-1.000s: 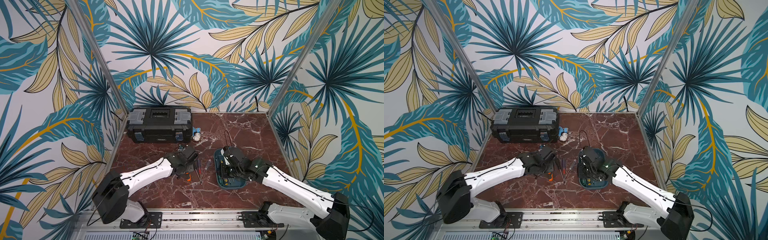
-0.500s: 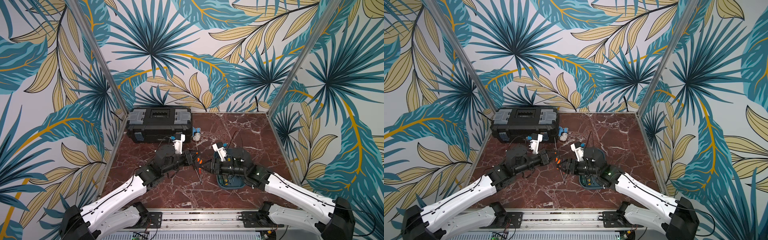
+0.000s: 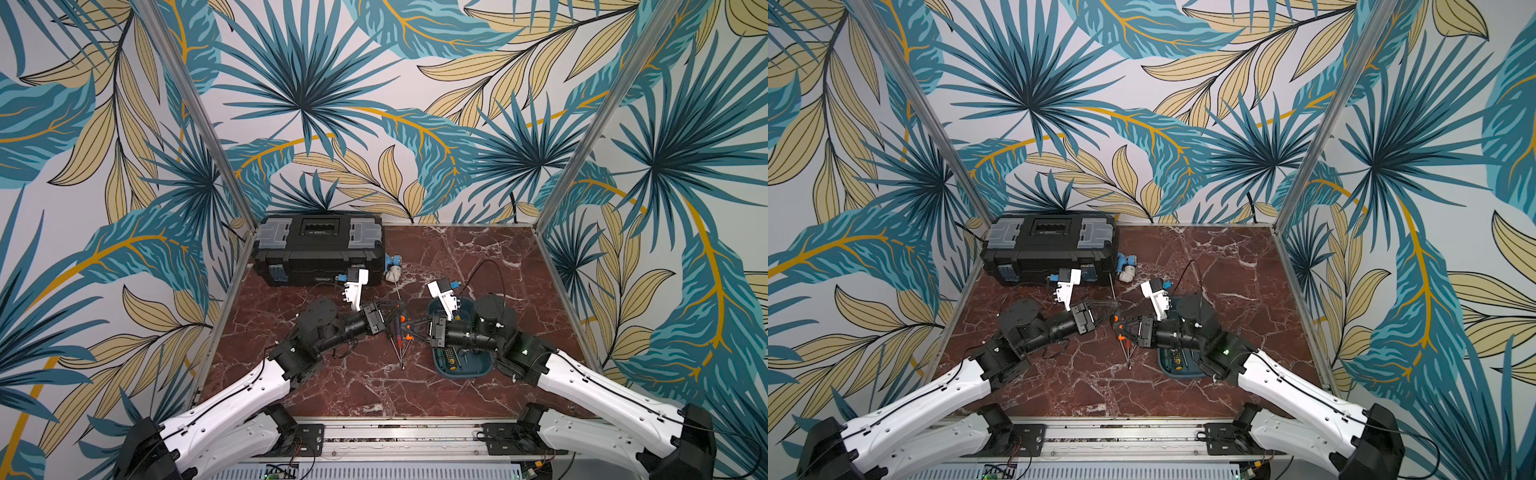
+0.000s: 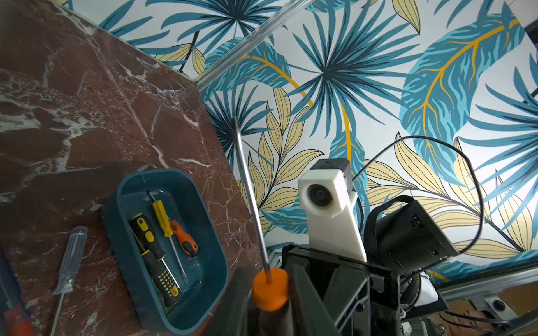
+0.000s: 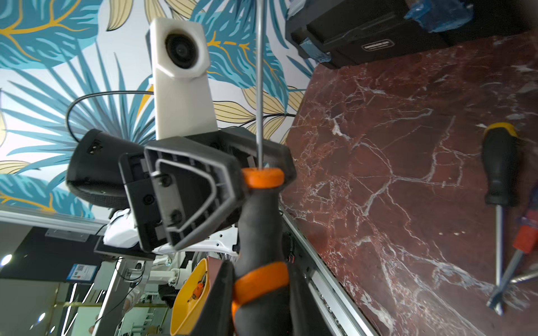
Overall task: Put the screwdriver on the desktop into the storage box
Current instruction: Pick up the screwdriver from the center of the board.
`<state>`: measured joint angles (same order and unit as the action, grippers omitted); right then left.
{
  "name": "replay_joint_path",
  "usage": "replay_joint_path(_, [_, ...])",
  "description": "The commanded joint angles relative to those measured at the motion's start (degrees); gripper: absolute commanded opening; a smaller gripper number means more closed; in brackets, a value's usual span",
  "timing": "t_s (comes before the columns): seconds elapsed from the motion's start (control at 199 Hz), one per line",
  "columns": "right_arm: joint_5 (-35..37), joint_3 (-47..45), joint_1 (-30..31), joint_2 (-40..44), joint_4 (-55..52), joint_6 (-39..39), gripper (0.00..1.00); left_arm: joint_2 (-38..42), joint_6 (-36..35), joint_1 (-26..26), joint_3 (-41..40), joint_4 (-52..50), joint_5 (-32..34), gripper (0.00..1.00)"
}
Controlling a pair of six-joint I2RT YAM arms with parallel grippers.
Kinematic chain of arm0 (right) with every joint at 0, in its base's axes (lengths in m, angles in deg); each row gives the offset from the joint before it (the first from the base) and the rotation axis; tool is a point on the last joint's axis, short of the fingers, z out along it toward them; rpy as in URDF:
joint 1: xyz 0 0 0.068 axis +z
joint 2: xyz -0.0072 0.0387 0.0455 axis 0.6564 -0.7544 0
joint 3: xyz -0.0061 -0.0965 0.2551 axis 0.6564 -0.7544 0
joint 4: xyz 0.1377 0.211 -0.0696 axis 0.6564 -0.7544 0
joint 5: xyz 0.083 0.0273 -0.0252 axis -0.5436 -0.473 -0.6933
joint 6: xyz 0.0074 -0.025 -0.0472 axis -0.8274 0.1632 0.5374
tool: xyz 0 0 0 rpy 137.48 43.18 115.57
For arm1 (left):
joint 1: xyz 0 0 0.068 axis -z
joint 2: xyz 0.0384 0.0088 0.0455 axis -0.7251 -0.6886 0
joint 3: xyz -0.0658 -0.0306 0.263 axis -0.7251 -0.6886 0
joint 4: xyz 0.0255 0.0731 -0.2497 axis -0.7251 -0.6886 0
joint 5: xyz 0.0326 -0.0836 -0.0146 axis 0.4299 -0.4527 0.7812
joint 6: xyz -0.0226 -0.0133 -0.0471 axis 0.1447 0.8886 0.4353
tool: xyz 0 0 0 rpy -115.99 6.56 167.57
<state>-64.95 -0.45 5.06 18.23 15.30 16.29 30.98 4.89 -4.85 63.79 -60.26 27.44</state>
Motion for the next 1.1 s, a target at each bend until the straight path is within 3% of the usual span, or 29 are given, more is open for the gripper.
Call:
replay_joint_path(0.0, [9.1, 4.3, 1.5, -0.4, -16.3, 5.1, 0.00, -0.4, -4.3, -0.3, 4.4, -9.0, 3.5, 0.57])
replay_joint_path(0.206, [21.9, 10.1, 5.2, -3.0, -29.0, 10.6, 0.00, -4.0, -7.4, 2.5, 8.2, -16.4, 7.0, 0.63])
replay_joint_path(0.437, [28.8, 14.6, 9.6, -7.0, -34.2, 13.0, 0.00, -9.4, -8.2, 5.5, 11.6, -13.9, 4.5, 0.65])
replay_joint_path(0.582, [30.0, 15.1, 11.1, -7.5, -33.3, 13.2, 0.00, -13.5, -7.4, 5.6, 13.2, -14.9, 3.1, 0.59])
replay_joint_path(0.959, [29.6, 13.7, 12.0, -6.5, -30.6, 12.2, 0.00, -14.9, -5.7, 5.6, 13.9, -14.9, 3.8, 0.00])
replay_joint_path(1.014, [29.6, 13.2, 11.9, -5.8, -30.4, 11.8, 0.13, -14.7, -5.7, 5.7, 13.7, -14.8, 3.9, 0.00])
replay_joint_path(1.099, [28.5, 11.9, 11.6, -4.4, -29.4, 11.4, 0.46, -14.3, -5.8, 5.3, 12.9, -14.0, 3.7, 0.00])
